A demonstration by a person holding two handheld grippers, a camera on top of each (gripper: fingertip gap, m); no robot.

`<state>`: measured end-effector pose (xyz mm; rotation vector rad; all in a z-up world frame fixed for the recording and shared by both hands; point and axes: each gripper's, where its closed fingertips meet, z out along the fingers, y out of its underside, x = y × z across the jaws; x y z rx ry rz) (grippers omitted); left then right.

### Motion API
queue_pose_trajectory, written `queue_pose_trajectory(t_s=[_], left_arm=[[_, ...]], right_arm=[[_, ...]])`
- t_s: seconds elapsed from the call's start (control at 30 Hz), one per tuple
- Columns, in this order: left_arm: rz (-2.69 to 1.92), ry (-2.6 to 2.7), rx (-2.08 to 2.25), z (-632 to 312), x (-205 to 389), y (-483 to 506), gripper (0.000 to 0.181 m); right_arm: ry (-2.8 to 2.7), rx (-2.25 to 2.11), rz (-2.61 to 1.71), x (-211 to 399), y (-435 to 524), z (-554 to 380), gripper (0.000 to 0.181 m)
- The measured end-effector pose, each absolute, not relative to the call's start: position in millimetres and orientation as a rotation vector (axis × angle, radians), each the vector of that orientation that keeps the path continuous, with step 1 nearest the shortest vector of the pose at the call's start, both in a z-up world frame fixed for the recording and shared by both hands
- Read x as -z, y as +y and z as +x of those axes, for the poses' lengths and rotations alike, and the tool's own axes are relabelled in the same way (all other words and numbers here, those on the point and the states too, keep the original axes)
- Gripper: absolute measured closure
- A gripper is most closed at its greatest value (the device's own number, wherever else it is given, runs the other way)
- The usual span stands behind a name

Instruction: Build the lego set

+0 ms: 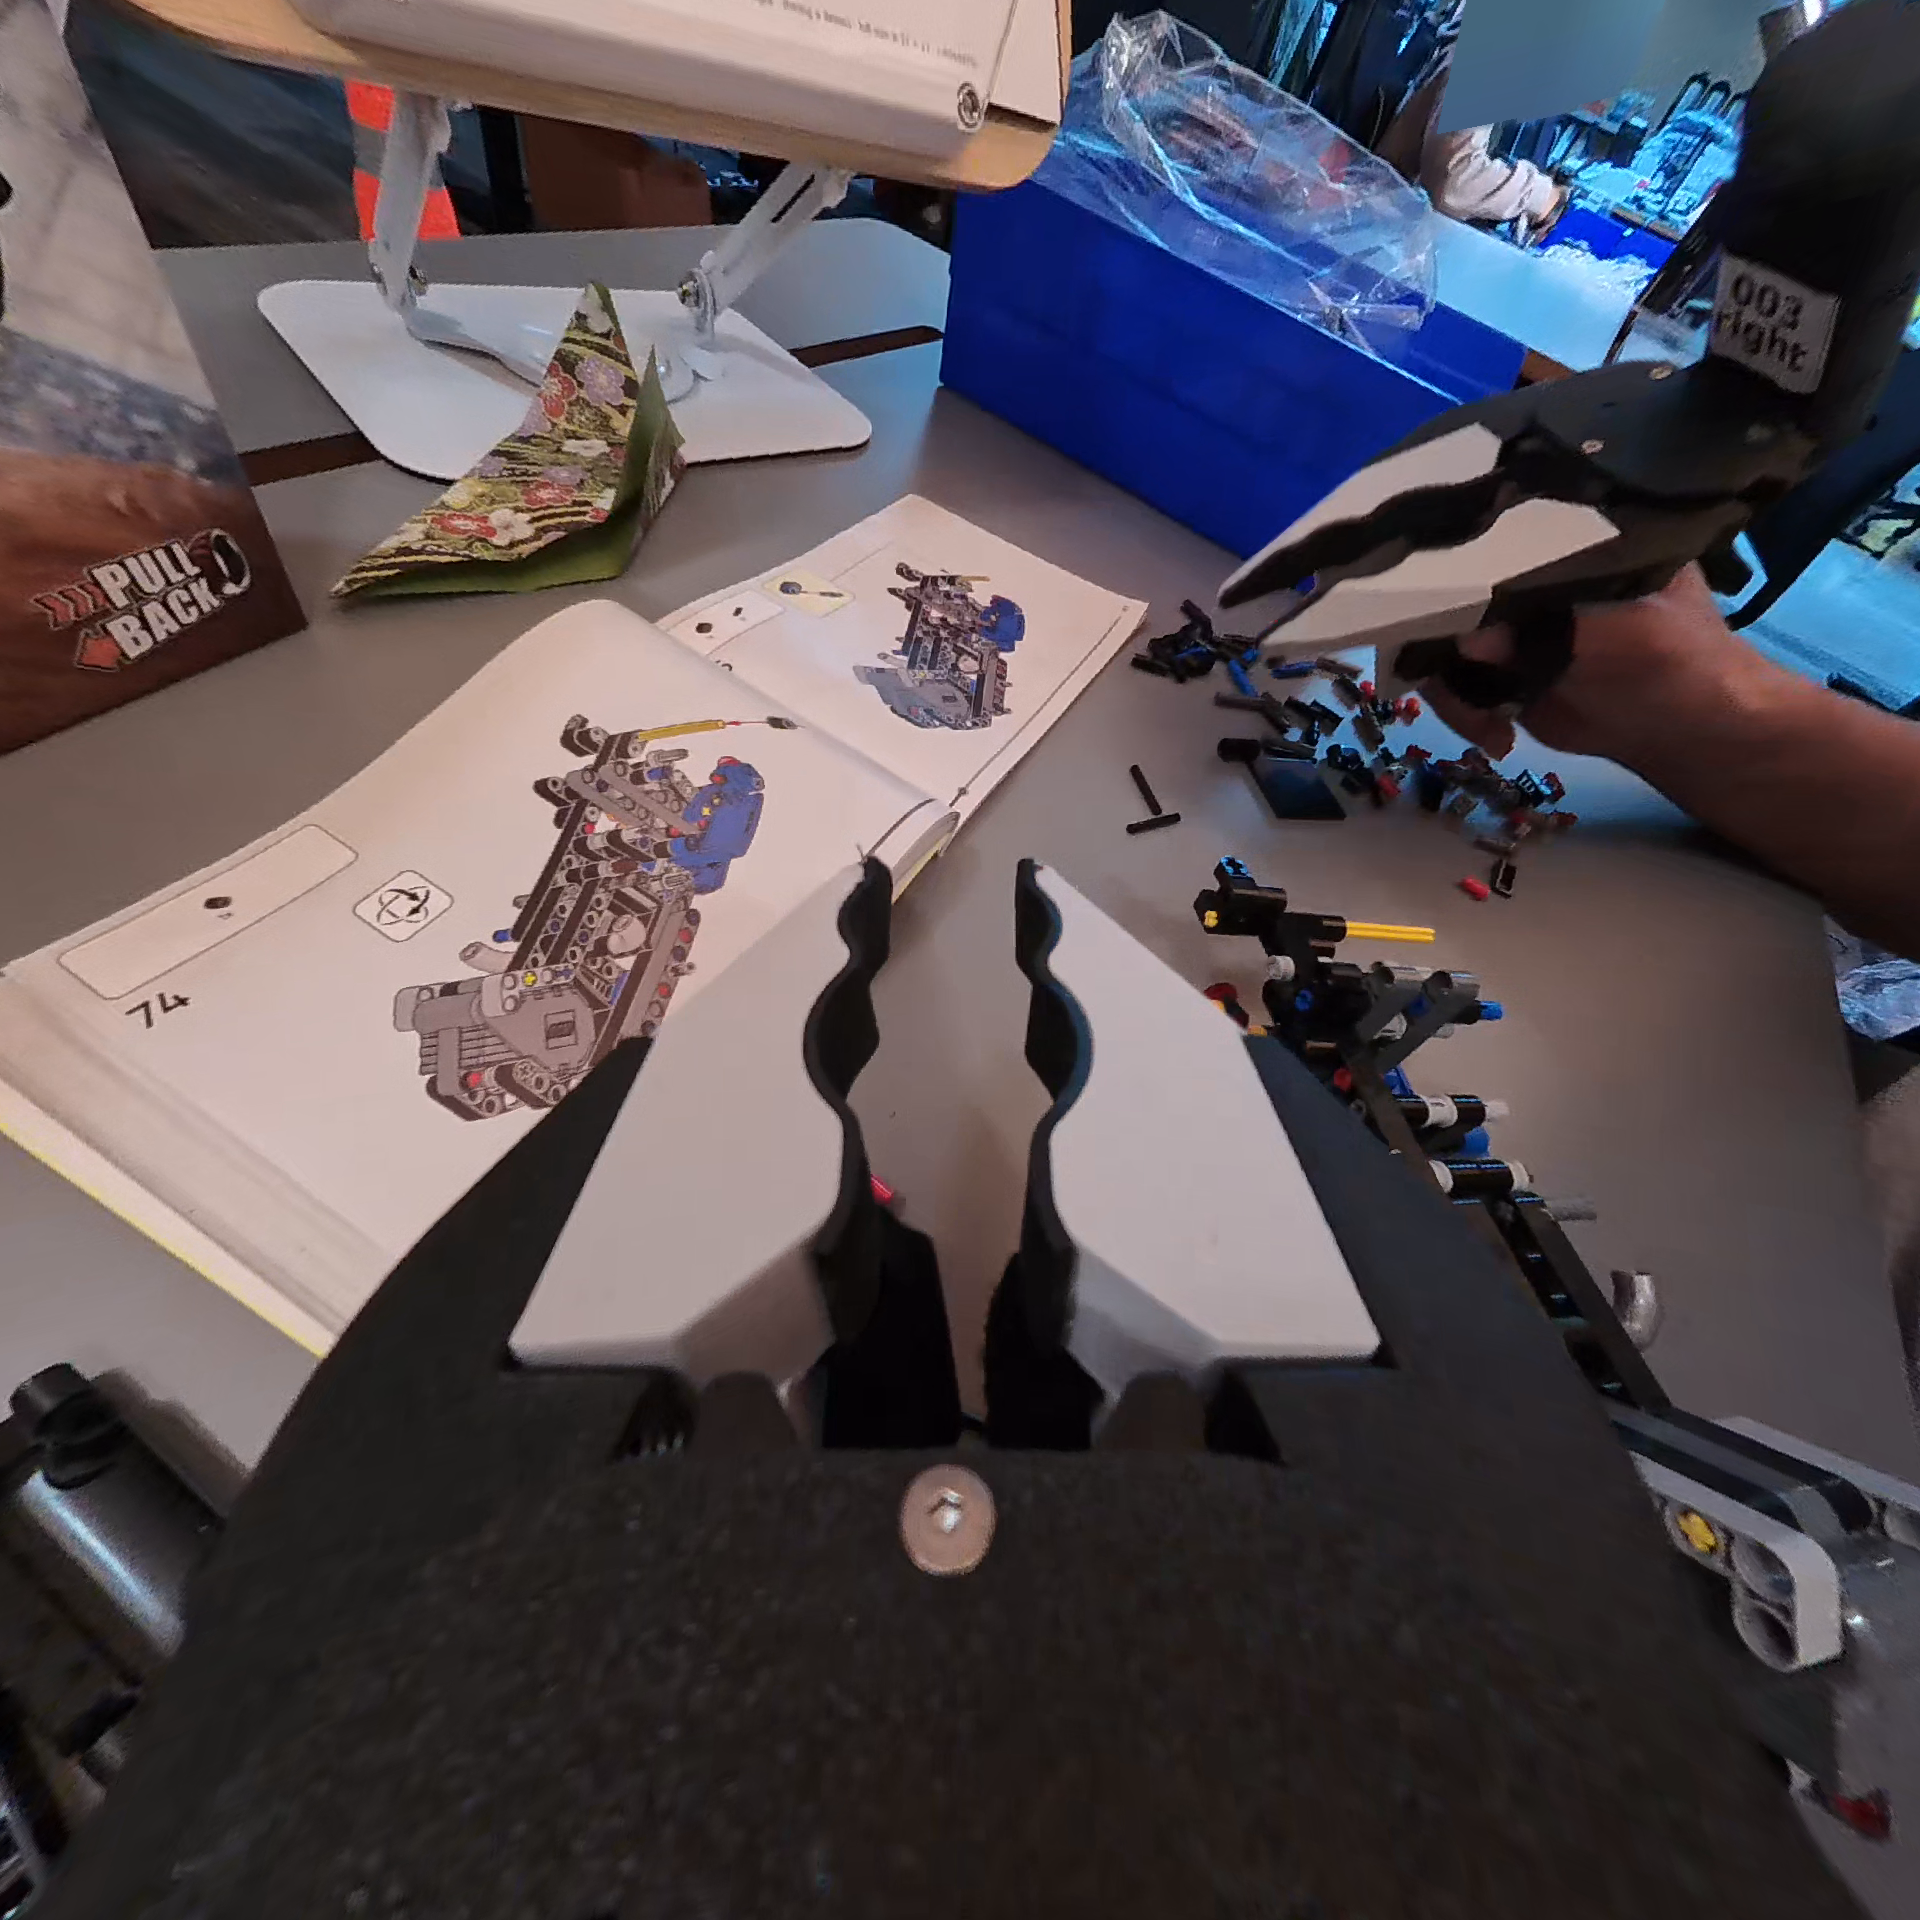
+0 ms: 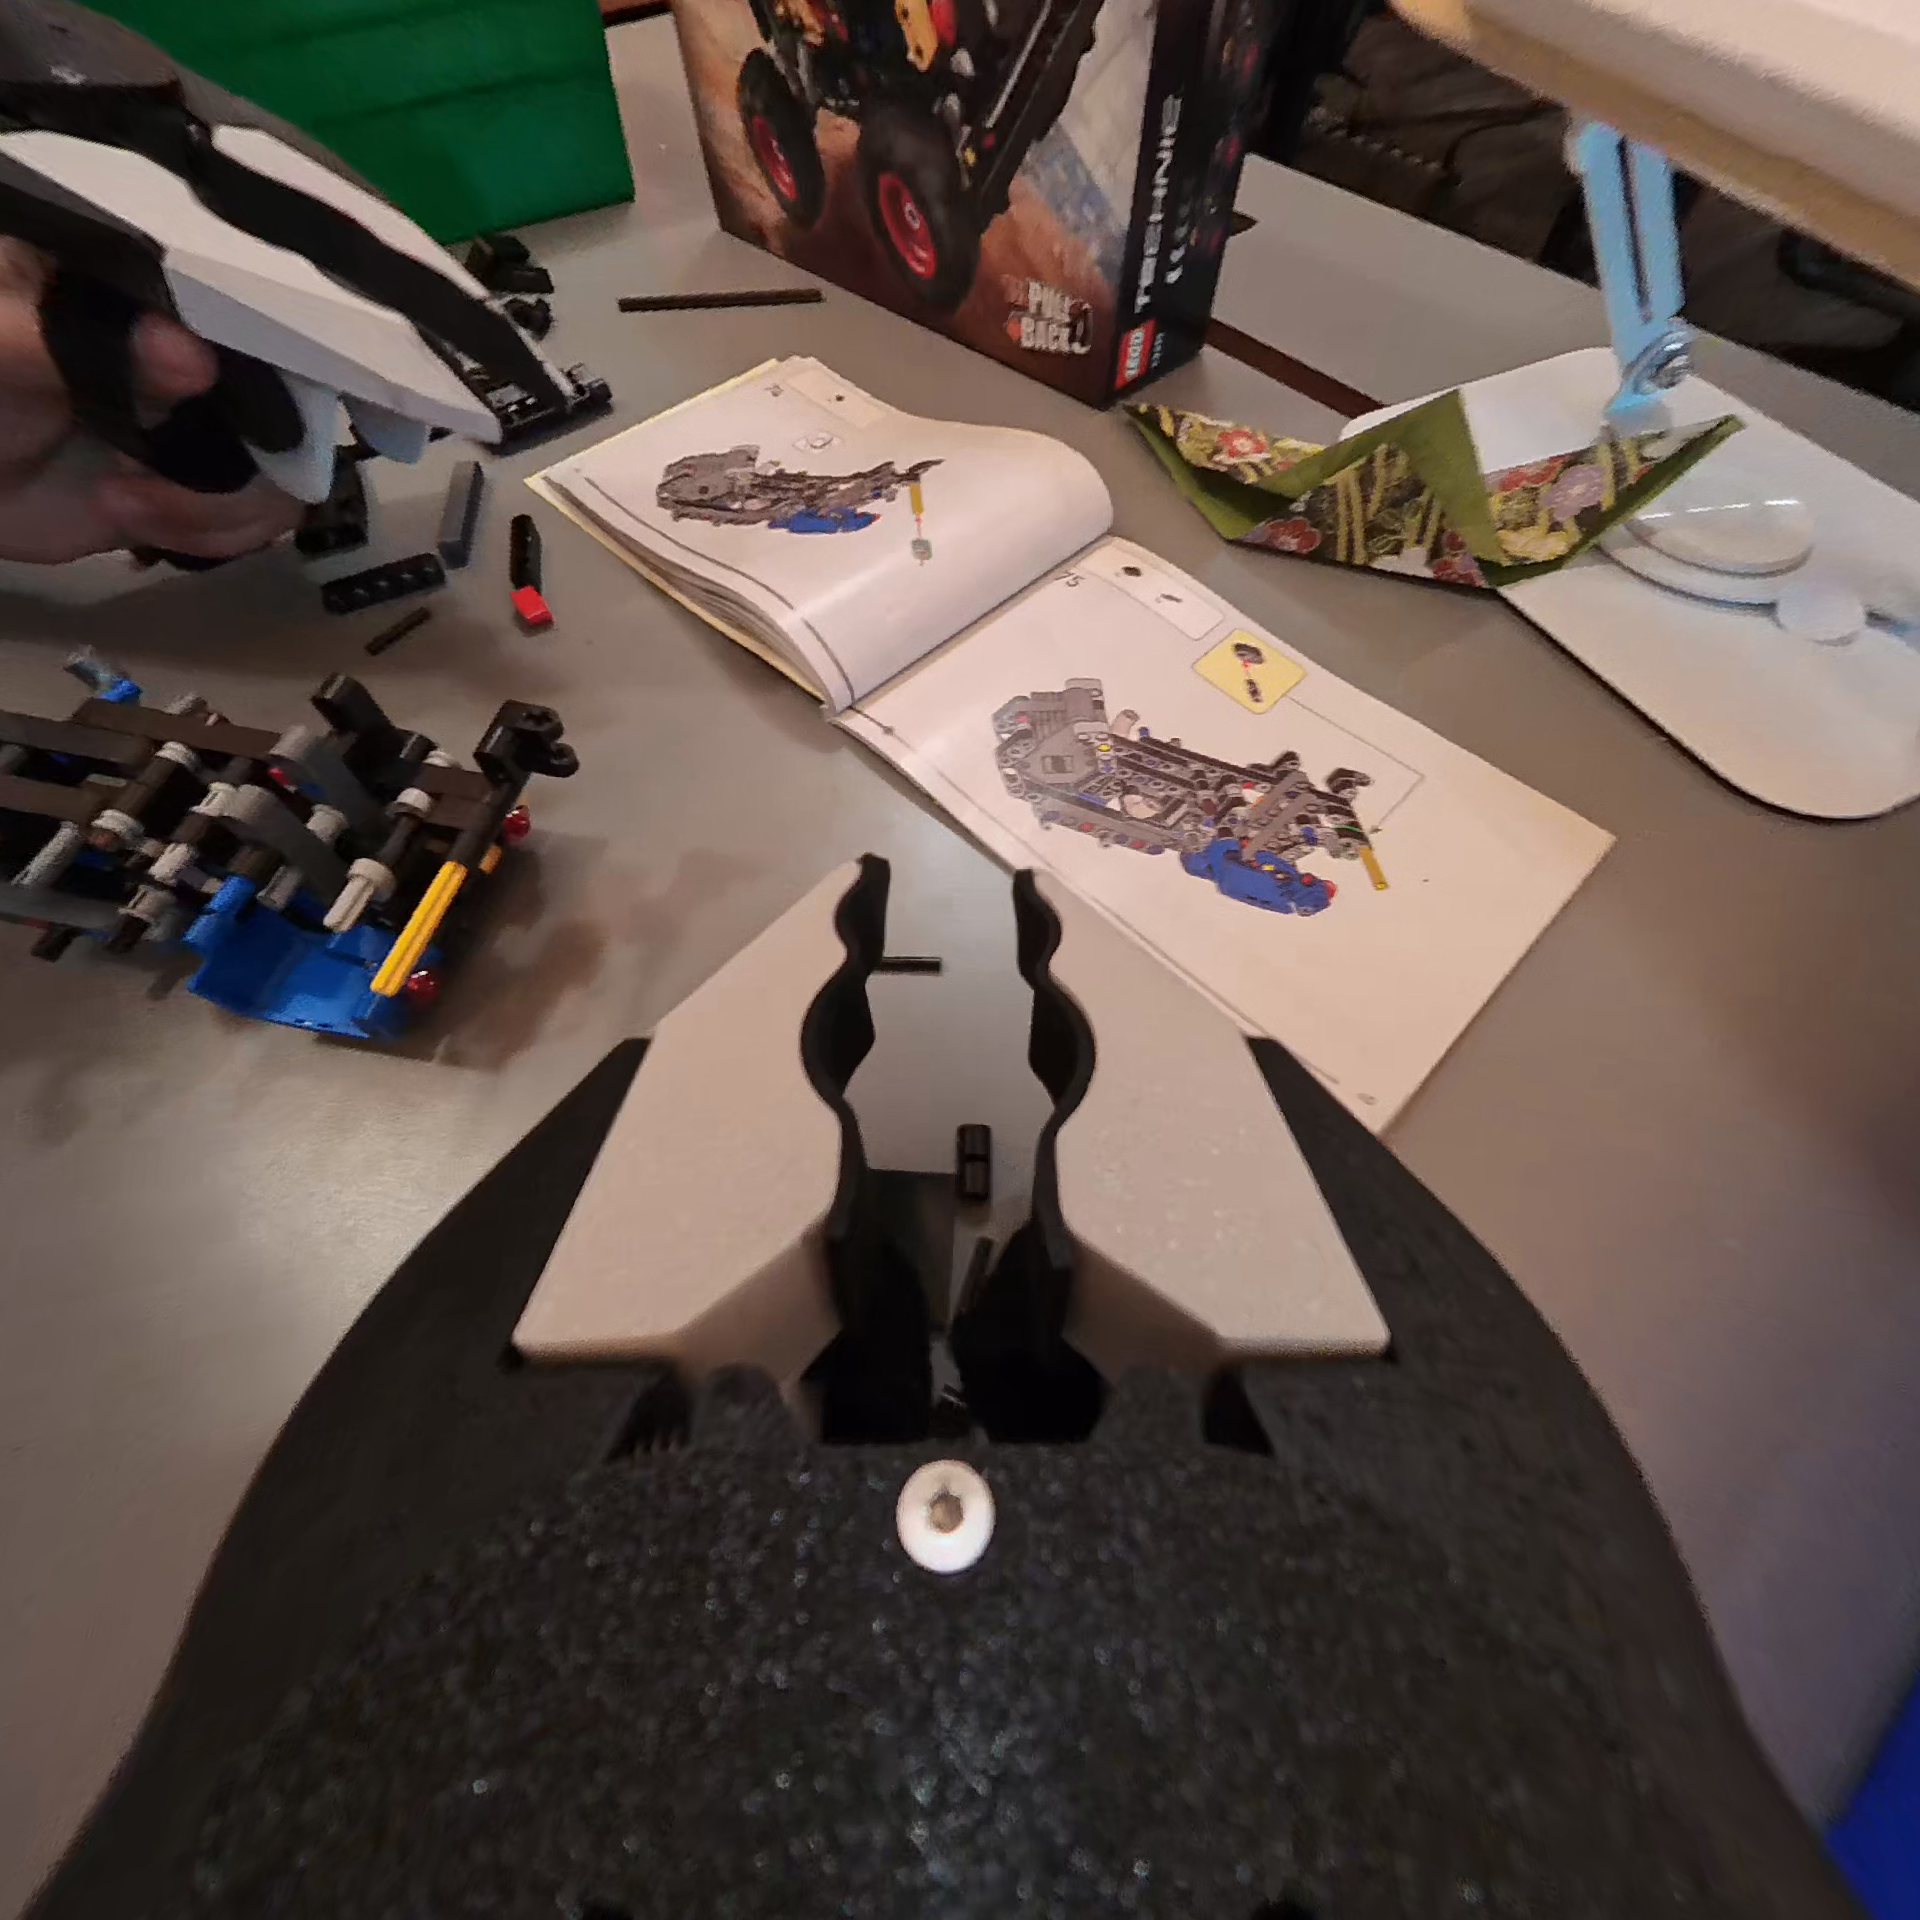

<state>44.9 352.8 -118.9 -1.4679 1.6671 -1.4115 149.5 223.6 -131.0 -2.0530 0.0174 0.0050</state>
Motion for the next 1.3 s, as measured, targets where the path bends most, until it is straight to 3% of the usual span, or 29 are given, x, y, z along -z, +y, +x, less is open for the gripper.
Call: queue_pose_trajectory(t_s=[0.17, 0.6, 0.93, 1.3], left_arm=[[-1.437, 1.703, 1.28, 45, 124, 356, 0.16], [-1.418, 1.723, 1.17, 45, 117, 362, 0.16], [-1.306, 1.517, 0.956, 27, 41, 437, 0.166], [-1.491, 1.629, 0.867, -52, 33, 456, 0.161]], right_arm=[[0.21, 0.278, -2.064, 122, 205, 202, 0.158], [0.205, 0.267, -2.164, 143, 206, 202, 0.157], [0.135, 0.3, -2.118, 129, 209, 188, 0.162], [0.123, 0.232, -2.105, 130, 213, 179, 0.165]])
